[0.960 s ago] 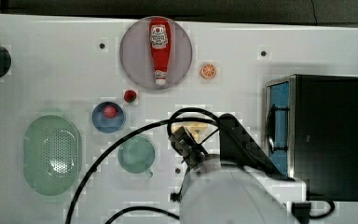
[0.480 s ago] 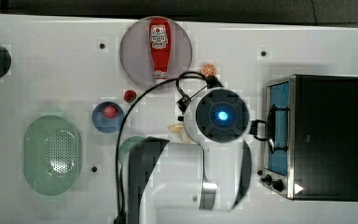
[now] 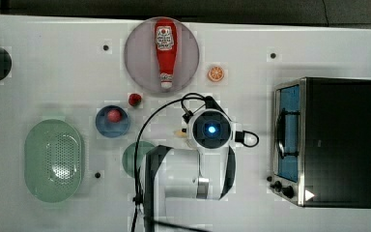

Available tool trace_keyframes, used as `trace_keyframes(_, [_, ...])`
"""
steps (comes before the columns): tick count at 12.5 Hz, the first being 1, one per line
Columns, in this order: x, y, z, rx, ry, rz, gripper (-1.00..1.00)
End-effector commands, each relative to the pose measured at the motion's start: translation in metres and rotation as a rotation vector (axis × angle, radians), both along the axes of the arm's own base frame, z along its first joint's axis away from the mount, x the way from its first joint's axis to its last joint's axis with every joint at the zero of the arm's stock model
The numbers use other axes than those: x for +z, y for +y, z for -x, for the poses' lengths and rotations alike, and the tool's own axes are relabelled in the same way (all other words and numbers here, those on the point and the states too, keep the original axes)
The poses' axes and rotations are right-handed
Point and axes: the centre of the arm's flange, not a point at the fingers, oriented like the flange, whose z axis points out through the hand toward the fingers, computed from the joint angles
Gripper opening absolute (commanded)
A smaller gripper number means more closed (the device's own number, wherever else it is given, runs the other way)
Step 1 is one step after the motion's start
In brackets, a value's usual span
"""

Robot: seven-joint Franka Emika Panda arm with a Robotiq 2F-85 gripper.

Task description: Pick banana from table and place on oven.

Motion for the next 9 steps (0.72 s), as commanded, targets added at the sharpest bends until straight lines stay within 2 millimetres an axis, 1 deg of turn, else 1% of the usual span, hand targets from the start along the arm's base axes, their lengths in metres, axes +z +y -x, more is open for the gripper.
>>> trace_keyframes(1, [-0.025, 0.0, 0.0, 0.032, -0.008, 0.004, 1.0])
trace_keyframes(3, [-0.059, 0.0, 0.003, 0.035, 0.009, 0.005, 1.0])
trace_keyframes(4, [-0.073, 0.0, 0.004, 0.036, 0.006, 0.006, 1.0])
trace_keyframes(6, [-0.094, 0.002, 0.006, 0.039, -0.005, 0.008, 1.0])
trace_keyframes(7, [-0.1, 0.002, 0.006, 0.039, -0.016, 0.009, 1.0])
trace_keyframes(8, [-0.101, 0.003, 0.005, 0.041, -0.034, 0.009, 0.92])
trace_keyframes(9, [-0.102, 0.004, 0.008, 0.044, -0.029, 0.008, 0.69])
